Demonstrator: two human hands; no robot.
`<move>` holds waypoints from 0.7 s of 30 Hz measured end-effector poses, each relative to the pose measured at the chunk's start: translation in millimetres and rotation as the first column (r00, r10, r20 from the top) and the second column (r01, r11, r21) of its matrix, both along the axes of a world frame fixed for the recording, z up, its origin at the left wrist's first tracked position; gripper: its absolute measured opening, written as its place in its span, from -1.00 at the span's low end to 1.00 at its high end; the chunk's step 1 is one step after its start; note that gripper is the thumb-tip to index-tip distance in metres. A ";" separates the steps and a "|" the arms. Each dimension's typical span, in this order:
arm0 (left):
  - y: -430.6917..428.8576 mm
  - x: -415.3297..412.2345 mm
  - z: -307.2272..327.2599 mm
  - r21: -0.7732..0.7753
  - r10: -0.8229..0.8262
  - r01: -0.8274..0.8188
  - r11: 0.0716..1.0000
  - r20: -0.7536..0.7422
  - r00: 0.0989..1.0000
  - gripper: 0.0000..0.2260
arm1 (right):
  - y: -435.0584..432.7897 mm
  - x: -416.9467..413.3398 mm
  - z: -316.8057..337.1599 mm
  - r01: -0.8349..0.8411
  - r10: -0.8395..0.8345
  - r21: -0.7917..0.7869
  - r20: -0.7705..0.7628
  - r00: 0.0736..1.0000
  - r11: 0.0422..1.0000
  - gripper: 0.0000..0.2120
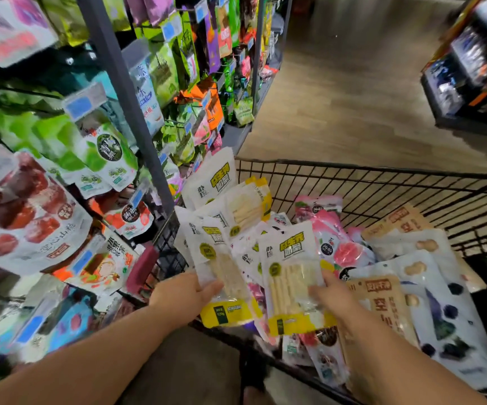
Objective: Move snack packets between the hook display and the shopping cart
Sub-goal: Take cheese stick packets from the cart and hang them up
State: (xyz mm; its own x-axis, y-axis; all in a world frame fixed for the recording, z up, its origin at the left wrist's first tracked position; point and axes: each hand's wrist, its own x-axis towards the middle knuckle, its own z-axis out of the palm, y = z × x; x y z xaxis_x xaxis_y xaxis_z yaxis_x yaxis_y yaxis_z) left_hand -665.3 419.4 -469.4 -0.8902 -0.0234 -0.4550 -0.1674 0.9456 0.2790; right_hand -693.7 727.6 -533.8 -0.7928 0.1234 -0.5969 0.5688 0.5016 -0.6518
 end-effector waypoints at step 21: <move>-77.5 216.3 2.0 -0.079 0.068 -0.065 0.995 0.041 0.997 -0.32 | -63.0 163.7 8.6 -0.078 0.061 -0.172 -0.098 0.993 0.982 -0.81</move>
